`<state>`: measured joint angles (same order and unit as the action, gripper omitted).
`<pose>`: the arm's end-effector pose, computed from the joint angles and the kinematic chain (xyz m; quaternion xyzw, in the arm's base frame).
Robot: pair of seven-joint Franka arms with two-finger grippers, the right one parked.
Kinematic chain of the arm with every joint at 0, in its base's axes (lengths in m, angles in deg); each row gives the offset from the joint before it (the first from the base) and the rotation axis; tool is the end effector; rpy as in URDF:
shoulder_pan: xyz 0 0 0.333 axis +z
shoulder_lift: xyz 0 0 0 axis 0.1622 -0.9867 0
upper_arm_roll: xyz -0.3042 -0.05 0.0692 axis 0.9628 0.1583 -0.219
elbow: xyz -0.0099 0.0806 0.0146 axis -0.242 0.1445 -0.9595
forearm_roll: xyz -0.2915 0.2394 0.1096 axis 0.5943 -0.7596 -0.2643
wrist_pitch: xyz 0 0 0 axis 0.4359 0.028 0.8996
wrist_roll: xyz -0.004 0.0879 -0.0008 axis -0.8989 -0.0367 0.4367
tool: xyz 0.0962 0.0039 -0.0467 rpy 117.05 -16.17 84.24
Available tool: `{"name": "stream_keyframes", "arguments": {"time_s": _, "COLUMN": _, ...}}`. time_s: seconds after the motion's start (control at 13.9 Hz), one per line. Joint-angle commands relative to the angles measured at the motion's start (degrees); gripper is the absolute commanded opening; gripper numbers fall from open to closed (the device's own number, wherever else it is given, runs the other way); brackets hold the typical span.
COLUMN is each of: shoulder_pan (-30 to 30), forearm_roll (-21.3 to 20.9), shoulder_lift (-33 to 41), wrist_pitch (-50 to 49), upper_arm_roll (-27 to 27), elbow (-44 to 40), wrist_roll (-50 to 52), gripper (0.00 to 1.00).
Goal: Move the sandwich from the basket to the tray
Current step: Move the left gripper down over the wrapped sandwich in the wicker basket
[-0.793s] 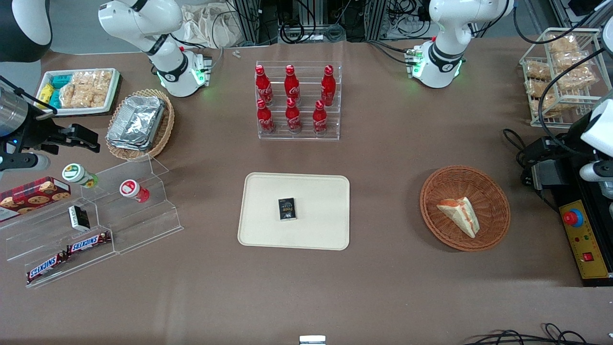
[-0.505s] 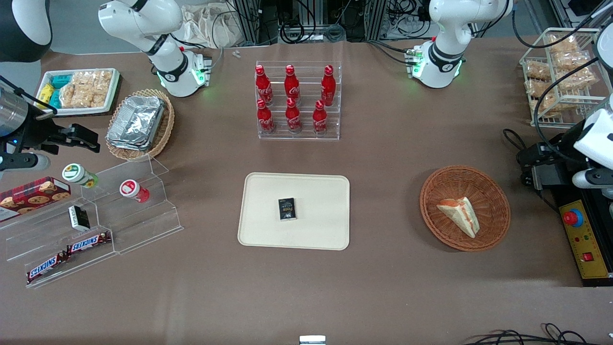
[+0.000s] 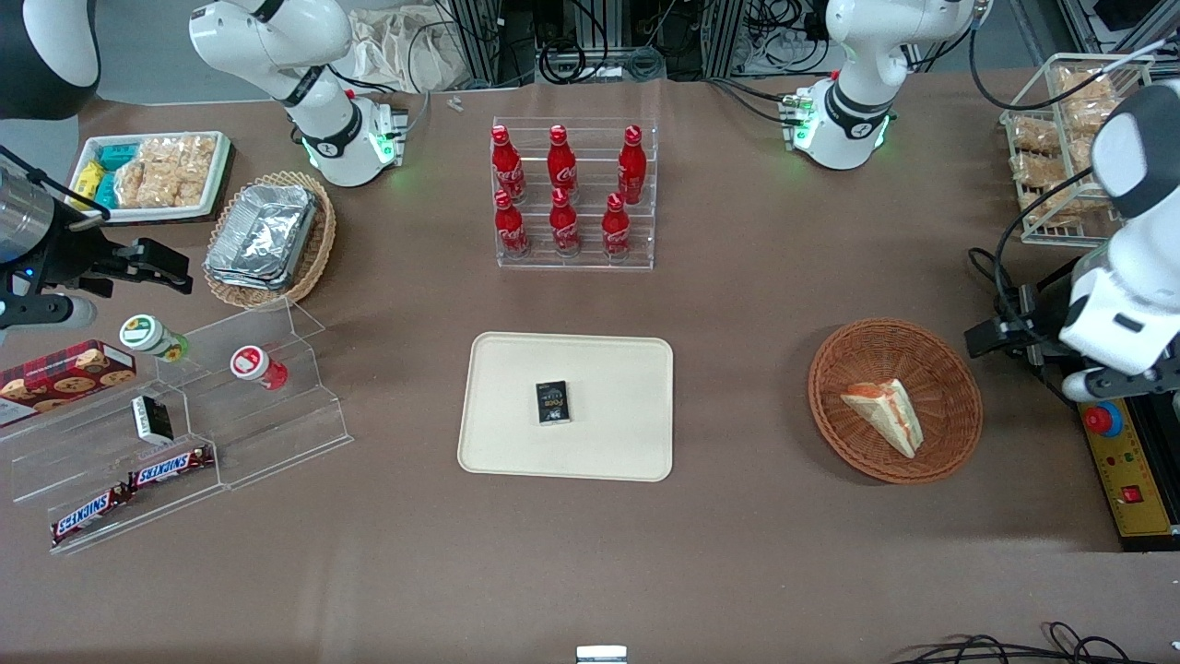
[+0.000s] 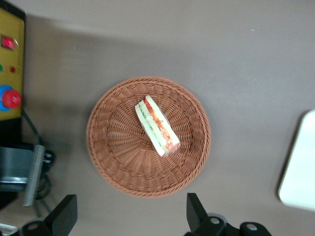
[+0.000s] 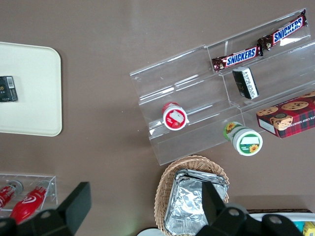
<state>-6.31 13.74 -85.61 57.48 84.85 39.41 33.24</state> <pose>0.6097 -0.0198 0.4968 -0.9944 -0.1037 -0.0186 0.0037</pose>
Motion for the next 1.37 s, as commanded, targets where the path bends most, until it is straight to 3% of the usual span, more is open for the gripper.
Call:
{"name": "stream_keyframes", "arguments": {"time_s": 0.0, "shoulder_pan": -0.2, "forearm_roll": 0.3, "shoulder_lift": 0.6, "wrist_pitch": 9.3, "upper_arm_roll": 0.0, "elbow": 8.2, "wrist_roll": 8.4, "gripper": 1.00}}
{"name": "stream_keyframes", "arguments": {"time_s": 0.43, "shoulder_pan": -2.5, "forearm_roll": -0.1, "shoulder_lift": -9.9, "wrist_pitch": 24.5, "upper_arm_roll": 0.2, "elbow": 11.3, "wrist_roll": 29.2, "gripper": 1.00}}
{"name": "stream_keyframes", "arguments": {"time_s": 1.3, "shoulder_pan": -1.7, "forearm_roll": -4.1, "shoulder_lift": -15.5, "wrist_pitch": 30.8, "upper_arm_roll": -0.3, "elbow": 15.5, "wrist_roll": 29.4, "gripper": 0.98}}
